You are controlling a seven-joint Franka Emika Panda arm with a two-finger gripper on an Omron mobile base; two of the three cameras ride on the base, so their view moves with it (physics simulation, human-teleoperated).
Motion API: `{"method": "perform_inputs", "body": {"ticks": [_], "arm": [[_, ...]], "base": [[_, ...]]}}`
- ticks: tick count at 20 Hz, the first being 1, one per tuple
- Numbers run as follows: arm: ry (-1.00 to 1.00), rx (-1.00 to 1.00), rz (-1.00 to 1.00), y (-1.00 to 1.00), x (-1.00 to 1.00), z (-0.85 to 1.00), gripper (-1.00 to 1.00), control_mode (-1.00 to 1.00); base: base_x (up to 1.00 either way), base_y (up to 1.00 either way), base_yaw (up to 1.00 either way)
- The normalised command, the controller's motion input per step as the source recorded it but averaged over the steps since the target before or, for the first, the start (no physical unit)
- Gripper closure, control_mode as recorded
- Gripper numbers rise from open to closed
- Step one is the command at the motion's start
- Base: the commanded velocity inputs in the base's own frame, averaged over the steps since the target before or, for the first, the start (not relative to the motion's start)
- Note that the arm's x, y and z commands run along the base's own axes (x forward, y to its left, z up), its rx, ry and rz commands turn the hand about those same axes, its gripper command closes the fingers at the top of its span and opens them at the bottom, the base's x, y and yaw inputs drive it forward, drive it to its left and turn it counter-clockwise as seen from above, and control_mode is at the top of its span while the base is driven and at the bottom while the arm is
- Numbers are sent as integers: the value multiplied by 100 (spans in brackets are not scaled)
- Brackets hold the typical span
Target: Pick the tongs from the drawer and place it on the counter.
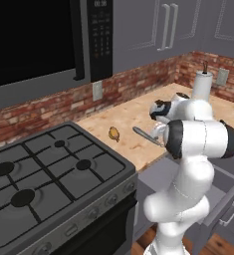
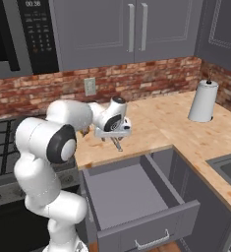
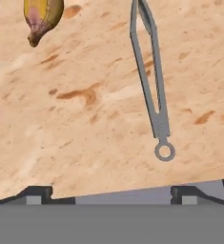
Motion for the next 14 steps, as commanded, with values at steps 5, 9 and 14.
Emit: {"method": "perform_inputs", "body": {"ticks": [5,9,14], "arm": [[-24,1,-5,4,-100,84,-100,-100],[-26,0,-2,10,-100,78,-100,-100],[-25,0,-4,3,-100,51,-100,-100]], "base": [[0,0,0],[0,0,0],[0,0,0]]}}
